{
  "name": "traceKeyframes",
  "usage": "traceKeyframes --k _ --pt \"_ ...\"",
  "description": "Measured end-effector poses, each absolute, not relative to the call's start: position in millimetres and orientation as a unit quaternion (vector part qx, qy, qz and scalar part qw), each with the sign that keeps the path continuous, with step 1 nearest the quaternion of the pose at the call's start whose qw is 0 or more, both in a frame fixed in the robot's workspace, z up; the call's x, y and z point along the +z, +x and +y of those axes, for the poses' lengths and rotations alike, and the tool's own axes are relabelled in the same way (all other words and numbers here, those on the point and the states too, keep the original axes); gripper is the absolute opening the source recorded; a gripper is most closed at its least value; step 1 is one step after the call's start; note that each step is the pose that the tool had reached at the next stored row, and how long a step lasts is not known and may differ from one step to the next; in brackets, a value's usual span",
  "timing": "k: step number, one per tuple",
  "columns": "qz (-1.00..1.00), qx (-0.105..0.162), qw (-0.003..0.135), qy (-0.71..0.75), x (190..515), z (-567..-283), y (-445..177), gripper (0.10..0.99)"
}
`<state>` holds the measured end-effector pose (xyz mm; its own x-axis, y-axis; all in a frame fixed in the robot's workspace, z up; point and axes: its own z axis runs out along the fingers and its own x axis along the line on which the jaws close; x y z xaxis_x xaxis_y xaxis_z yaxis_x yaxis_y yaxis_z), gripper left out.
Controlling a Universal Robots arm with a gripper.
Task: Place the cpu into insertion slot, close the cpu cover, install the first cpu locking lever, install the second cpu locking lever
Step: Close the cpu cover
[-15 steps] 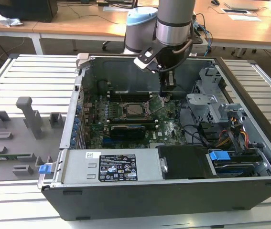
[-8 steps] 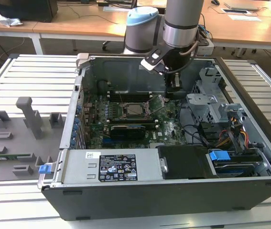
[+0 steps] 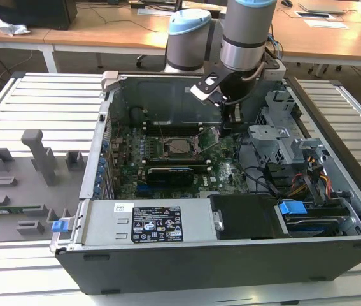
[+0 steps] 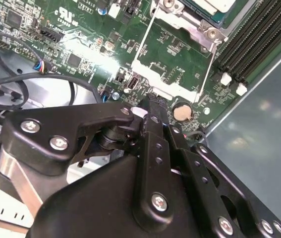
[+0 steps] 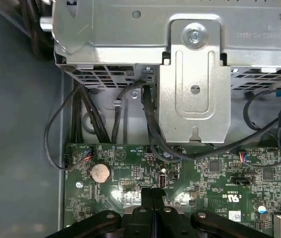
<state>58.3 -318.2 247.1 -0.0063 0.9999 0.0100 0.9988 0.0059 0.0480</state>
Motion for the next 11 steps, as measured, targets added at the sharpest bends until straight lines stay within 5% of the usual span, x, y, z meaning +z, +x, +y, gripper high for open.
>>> traceKeyframes --k 7,11 --pt "0.709 0.017 0.010 0.705 243.9 -318.2 59.4 0.106" --pt "0.709 -0.012 -0.020 0.705 243.4 -318.2 60.4 0.106"
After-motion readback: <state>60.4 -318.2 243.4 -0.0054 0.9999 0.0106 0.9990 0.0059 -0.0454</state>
